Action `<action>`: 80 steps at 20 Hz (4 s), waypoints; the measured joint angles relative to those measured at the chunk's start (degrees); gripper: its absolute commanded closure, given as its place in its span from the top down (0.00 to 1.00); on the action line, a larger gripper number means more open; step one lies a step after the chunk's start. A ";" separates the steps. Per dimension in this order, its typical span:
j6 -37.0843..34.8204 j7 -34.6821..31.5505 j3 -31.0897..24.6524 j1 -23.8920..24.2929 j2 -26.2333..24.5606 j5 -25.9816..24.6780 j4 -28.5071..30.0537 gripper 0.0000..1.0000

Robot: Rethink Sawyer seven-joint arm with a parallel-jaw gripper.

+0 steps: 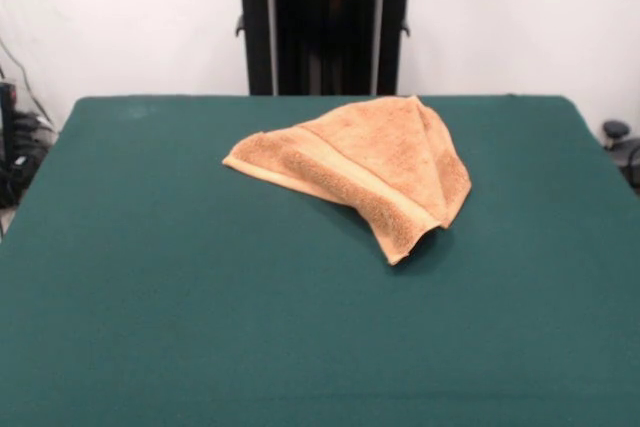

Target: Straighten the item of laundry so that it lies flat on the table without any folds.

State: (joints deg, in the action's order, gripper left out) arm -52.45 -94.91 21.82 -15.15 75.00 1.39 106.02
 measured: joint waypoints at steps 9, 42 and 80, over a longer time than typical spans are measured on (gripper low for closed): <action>5.79 0.00 -0.01 0.12 -0.25 0.86 5.11 1.00; 32.87 0.00 -8.99 9.36 -9.63 10.77 26.90 1.00; 83.17 -16.09 -23.11 18.69 -51.53 1.27 42.52 1.00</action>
State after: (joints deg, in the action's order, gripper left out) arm 30.72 -111.00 -1.29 3.54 23.47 2.67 148.53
